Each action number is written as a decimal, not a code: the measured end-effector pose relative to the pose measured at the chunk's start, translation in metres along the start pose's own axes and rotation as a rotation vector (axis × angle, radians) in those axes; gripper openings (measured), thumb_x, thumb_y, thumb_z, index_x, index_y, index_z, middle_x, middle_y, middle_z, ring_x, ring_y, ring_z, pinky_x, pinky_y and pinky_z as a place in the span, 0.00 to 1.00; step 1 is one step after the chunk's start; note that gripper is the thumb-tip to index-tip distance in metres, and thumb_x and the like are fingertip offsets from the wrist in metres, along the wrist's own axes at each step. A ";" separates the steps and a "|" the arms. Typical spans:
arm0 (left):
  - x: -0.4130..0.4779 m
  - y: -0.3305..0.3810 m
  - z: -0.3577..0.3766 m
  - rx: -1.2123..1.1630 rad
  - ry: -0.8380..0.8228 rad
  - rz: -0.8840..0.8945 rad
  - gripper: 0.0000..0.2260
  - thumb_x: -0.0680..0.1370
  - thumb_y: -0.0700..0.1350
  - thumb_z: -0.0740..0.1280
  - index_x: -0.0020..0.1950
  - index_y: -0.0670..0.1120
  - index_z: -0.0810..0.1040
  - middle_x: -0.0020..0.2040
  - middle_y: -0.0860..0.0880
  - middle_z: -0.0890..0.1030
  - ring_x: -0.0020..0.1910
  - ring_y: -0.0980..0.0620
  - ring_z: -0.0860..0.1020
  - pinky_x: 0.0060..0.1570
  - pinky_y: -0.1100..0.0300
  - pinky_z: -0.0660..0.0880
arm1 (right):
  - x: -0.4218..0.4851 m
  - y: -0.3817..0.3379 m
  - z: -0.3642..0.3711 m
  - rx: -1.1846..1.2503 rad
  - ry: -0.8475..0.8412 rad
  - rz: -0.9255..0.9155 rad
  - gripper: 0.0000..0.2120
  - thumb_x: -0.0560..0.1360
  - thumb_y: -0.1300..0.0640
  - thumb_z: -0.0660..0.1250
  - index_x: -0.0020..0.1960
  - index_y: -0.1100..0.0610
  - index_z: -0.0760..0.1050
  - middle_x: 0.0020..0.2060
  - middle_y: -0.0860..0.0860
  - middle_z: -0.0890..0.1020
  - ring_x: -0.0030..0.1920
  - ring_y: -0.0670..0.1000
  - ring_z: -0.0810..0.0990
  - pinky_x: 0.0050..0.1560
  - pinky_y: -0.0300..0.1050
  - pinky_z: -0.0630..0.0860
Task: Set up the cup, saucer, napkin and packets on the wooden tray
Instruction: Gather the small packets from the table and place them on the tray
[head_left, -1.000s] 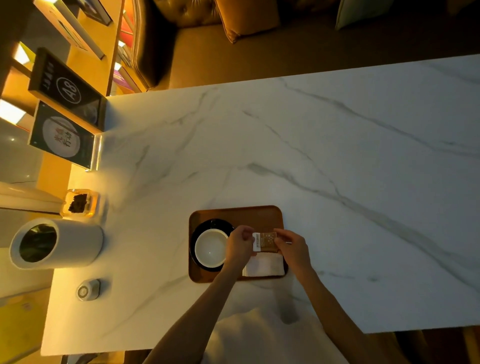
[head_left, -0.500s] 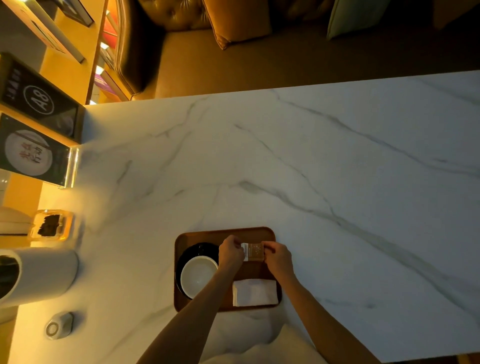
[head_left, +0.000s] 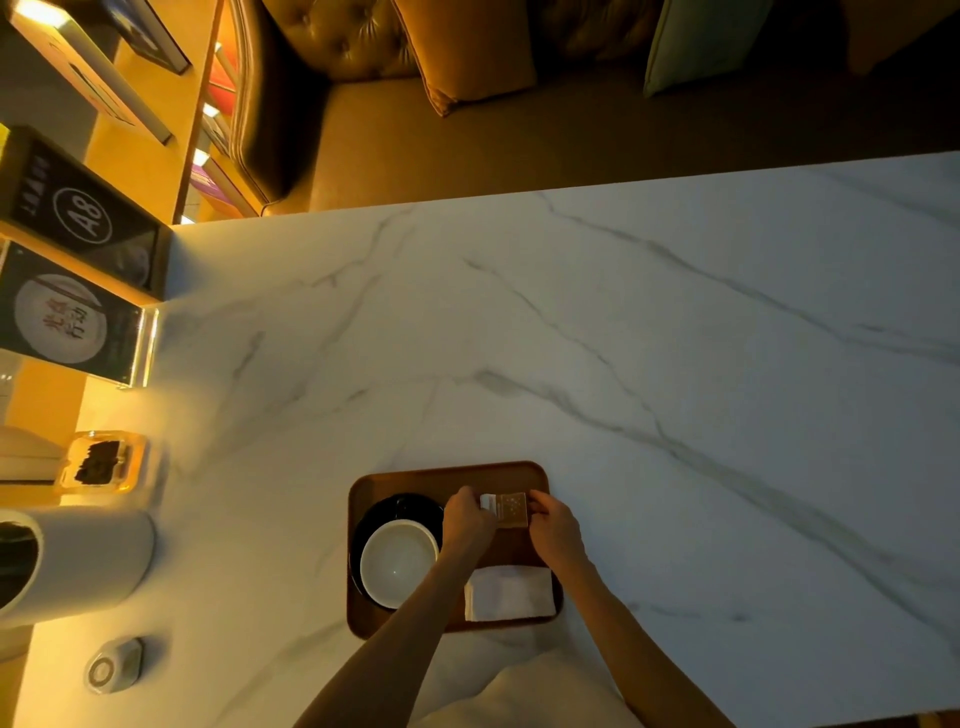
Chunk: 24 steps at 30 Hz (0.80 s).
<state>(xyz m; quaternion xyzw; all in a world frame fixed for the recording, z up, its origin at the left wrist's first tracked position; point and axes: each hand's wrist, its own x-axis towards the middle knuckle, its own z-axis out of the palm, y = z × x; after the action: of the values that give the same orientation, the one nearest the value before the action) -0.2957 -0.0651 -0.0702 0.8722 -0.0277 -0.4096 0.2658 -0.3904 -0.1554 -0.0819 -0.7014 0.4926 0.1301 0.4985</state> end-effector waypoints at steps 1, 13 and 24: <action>-0.001 -0.001 0.001 -0.011 -0.006 -0.004 0.07 0.75 0.35 0.62 0.52 0.40 0.76 0.48 0.43 0.77 0.45 0.49 0.75 0.44 0.54 0.77 | -0.001 0.000 0.000 0.010 -0.017 0.002 0.20 0.80 0.65 0.55 0.71 0.59 0.68 0.66 0.57 0.75 0.66 0.55 0.73 0.65 0.45 0.70; -0.008 -0.008 0.002 -0.101 -0.047 0.047 0.15 0.75 0.32 0.60 0.59 0.40 0.79 0.43 0.51 0.77 0.37 0.61 0.74 0.30 0.72 0.68 | -0.012 -0.006 -0.002 0.133 -0.094 0.008 0.18 0.80 0.65 0.56 0.68 0.60 0.71 0.62 0.58 0.78 0.63 0.55 0.75 0.62 0.44 0.72; -0.010 -0.008 0.000 -0.064 -0.070 0.130 0.15 0.74 0.33 0.60 0.36 0.54 0.72 0.34 0.55 0.75 0.32 0.60 0.73 0.30 0.67 0.71 | -0.012 -0.009 -0.002 0.142 -0.099 0.017 0.16 0.80 0.62 0.58 0.67 0.59 0.72 0.61 0.57 0.79 0.62 0.55 0.76 0.64 0.48 0.74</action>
<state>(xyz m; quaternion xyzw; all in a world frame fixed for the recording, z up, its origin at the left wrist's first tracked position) -0.3036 -0.0555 -0.0664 0.8448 -0.0804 -0.4224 0.3184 -0.3898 -0.1498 -0.0678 -0.6527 0.4813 0.1336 0.5697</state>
